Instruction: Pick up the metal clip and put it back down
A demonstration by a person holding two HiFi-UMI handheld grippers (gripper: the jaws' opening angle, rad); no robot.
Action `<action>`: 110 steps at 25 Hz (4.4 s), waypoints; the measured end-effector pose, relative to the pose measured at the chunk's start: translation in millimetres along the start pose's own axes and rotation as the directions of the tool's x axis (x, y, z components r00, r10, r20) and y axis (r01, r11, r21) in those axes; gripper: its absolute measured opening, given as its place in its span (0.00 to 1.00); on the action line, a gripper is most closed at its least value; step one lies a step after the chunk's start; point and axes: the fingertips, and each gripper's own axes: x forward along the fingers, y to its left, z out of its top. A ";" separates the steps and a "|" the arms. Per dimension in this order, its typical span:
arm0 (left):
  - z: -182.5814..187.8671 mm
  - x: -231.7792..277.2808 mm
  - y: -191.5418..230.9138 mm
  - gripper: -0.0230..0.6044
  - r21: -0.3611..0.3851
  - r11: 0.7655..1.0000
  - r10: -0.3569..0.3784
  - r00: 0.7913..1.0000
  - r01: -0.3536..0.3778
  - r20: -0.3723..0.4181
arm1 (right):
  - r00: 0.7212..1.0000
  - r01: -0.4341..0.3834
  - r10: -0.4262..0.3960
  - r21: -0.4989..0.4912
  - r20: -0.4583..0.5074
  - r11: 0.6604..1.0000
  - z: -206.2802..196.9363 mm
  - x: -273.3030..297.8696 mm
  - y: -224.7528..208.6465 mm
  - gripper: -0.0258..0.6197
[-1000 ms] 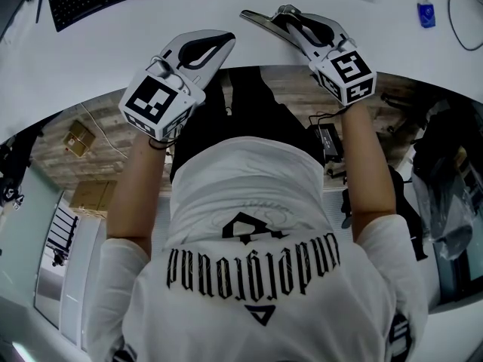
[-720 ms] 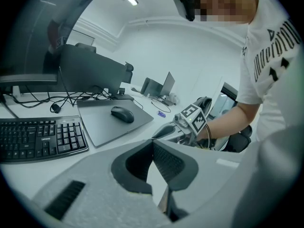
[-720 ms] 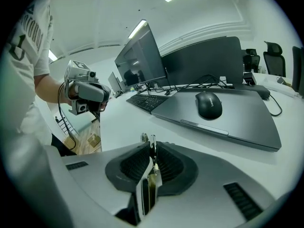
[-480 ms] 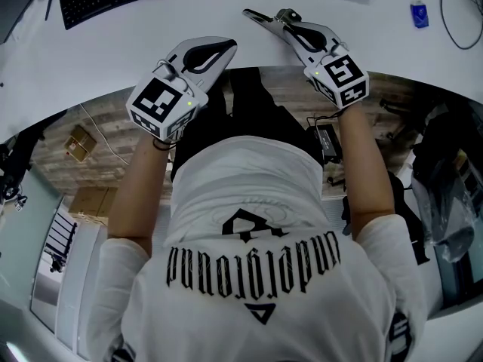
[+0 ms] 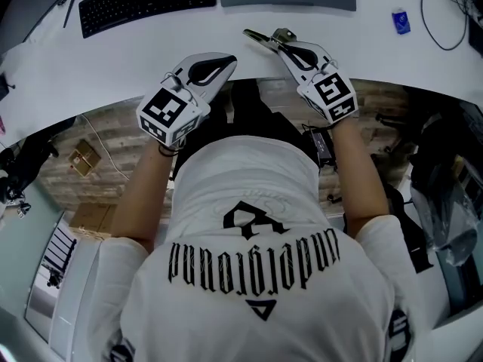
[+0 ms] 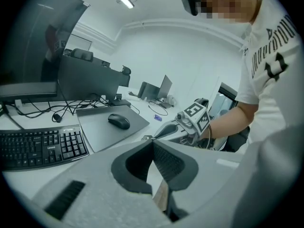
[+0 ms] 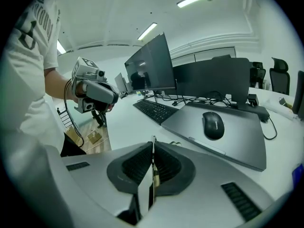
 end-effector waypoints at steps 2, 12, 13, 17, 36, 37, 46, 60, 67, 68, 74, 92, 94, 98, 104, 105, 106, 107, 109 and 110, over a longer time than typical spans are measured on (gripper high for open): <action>5.8 -6.6 -4.3 0.06 0.003 1.000 0.004 1.000 -0.004 0.005 | 1.000 0.004 -0.004 -0.010 0.004 1.000 8.4 -10.1 5.4 0.08; 44.3 -33.8 -17.1 0.06 0.063 0.997 0.038 0.997 -0.043 0.069 | 0.996 0.048 -0.041 -0.085 0.083 0.995 61.1 -66.4 19.1 0.08; 48.8 -37.8 -19.7 0.06 0.069 0.996 0.044 0.996 -0.049 0.078 | 0.995 0.048 -0.039 -0.089 0.094 0.995 67.0 -72.5 21.9 0.08; 66.6 -55.7 -28.3 0.06 0.092 0.992 0.072 0.989 -0.085 0.129 | 0.988 0.054 -0.035 -0.124 0.147 0.991 95.3 -94.9 31.0 0.08; 88.3 -126.6 -34.6 0.06 0.097 0.976 0.164 0.954 -0.194 0.252 | 0.977 0.041 0.016 -0.265 0.212 0.963 165.8 -117.8 76.7 0.08; 87.8 -126.9 -33.0 0.06 0.097 0.977 0.163 0.954 -0.192 0.251 | 0.977 0.036 0.022 -0.266 0.210 0.963 168.1 -115.7 78.3 0.08; 84.6 -128.0 -16.4 0.06 0.090 0.977 0.167 0.955 -0.194 0.244 | 0.984 -0.015 0.065 -0.290 0.165 0.957 171.1 -91.9 78.1 0.08; 64.0 -119.1 13.4 0.06 0.040 0.979 0.190 0.963 -0.201 0.190 | 0.985 -0.123 0.149 -0.257 0.084 0.959 157.2 -42.4 76.7 0.08; 53.5 -105.1 26.6 0.06 0.029 0.980 0.187 0.969 -0.194 0.160 | 0.985 -0.156 0.169 -0.236 0.034 0.959 135.9 -20.8 66.4 0.08; 51.9 -103.2 28.5 0.06 0.028 0.981 0.188 0.970 -0.194 0.155 | 0.985 -0.161 0.171 -0.231 0.025 0.960 132.9 -18.0 64.9 0.08; 40.1 -94.5 39.3 0.06 0.002 0.980 0.197 0.972 -0.199 0.132 | 0.981 -0.191 0.195 -0.220 -0.006 0.957 120.2 -2.9 59.7 0.08; -7.6 -59.4 72.4 0.06 -0.047 0.983 0.180 0.983 -0.178 0.033 | 0.968 -0.241 0.230 -0.115 -0.095 0.964 58.3 54.0 42.2 0.08; -9.9 -56.0 75.0 0.06 -0.051 0.983 0.176 0.984 -0.174 0.026 | 0.967 -0.244 0.233 -0.105 -0.100 0.964 53.5 57.4 41.4 0.08; -13.8 -52.5 82.1 0.06 -0.063 0.984 0.170 0.985 -0.169 0.014 | 0.964 -0.251 0.242 -0.081 -0.109 0.965 44.8 64.1 40.3 0.08; -19.6 -51.3 90.4 0.06 -0.078 0.983 0.167 0.986 -0.167 0.001 | 0.963 -0.248 0.242 -0.040 -0.119 0.968 33.5 74.6 33.0 0.08; -20.7 -51.1 90.8 0.06 -0.080 0.983 0.166 0.986 -0.166 -0.002 | 0.962 -0.250 0.244 -0.036 -0.121 0.968 31.9 75.6 32.9 0.08; -21.5 -50.9 91.3 0.06 -0.082 0.983 0.166 0.986 -0.165 -0.004 | 0.961 -0.252 0.246 -0.032 -0.123 0.967 30.6 76.4 33.1 0.08; -22.1 -50.9 91.8 0.06 -0.084 0.983 0.165 0.986 -0.165 -0.005 | 0.961 -0.253 0.247 -0.030 -0.125 0.967 29.5 77.2 33.5 0.08; -22.8 -51.2 92.9 0.06 -0.086 0.983 0.163 0.987 -0.163 -0.008 | 0.960 -0.254 0.249 -0.026 -0.128 0.967 28.0 78.8 34.4 0.08; -23.1 -51.4 93.4 0.06 -0.088 0.983 0.162 0.987 -0.162 -0.009 | 0.960 -0.254 0.249 -0.024 -0.128 0.967 27.5 79.6 34.9 0.08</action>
